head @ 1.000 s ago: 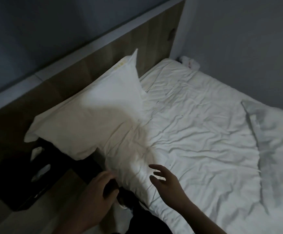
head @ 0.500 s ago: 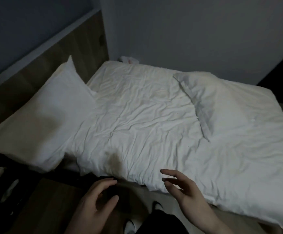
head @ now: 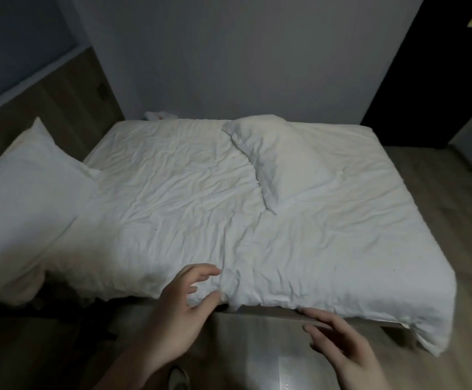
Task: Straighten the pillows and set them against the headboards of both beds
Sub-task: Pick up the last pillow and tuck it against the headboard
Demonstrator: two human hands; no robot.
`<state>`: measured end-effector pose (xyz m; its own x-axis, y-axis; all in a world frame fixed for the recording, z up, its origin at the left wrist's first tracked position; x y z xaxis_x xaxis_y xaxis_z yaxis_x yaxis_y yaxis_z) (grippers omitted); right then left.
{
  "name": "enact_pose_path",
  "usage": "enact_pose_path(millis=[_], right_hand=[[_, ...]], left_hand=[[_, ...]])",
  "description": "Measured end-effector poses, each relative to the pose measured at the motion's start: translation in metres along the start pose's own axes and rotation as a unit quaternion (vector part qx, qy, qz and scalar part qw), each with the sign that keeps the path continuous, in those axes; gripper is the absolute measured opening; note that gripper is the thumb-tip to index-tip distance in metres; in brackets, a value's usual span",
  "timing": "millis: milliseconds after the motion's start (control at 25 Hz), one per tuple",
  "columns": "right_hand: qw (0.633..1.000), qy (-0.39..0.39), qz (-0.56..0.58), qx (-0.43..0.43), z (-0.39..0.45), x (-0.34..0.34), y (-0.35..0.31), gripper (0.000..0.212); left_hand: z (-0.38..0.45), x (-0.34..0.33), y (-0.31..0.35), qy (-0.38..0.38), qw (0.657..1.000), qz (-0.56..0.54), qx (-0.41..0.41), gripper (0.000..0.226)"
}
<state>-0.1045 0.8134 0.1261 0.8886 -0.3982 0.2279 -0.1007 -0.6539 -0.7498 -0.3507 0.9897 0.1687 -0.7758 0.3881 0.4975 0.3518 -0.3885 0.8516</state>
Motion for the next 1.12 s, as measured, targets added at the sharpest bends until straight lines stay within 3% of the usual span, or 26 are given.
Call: enact_pose_path(millis=[200, 520, 760, 920, 1040, 1120], right_hand=[[1.0, 0.01, 0.005, 0.002, -0.001, 0.137, 0.044, 0.033], [0.998, -0.044, 0.028, 0.043, 0.032, 0.237, 0.02, 0.028], [0.999, -0.006, 0.041, 0.034, 0.093, 0.347, 0.016, 0.025], [0.999, 0.003, 0.034, 0.036, 0.144, 0.431, -0.004, 0.044], [0.998, 0.01, 0.042, 0.044, 0.175, 0.483, -0.01, 0.073], [0.997, 0.011, 0.063, 0.033, 0.193, 0.515, -0.013, 0.068]], left_hand=[[-0.02, -0.148, 0.075, -0.03, 0.999, -0.018, -0.007, 0.033], [-0.013, -0.251, 0.108, -0.06, 0.996, -0.035, 0.061, 0.047], [0.09, -0.354, 0.131, -0.064, 0.996, -0.045, 0.052, 0.029], [0.167, -0.428, 0.169, -0.079, 0.995, -0.063, 0.022, 0.027], [0.21, -0.476, 0.188, -0.106, 0.992, -0.066, 0.017, 0.026], [0.236, -0.499, 0.203, -0.102, 0.992, -0.066, 0.017, 0.026]])
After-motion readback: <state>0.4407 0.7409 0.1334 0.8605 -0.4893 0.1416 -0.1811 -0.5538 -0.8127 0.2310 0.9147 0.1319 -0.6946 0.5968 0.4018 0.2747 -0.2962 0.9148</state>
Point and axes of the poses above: each hand's wrist, its own z-axis towards the middle knuckle, its own x-axis out of the back of the hand, y = z × x, the point moved 8 cm from there along z, towards the middle knuckle, and after that the axes turned 15 degrees about -x, right-handed, at the moved point
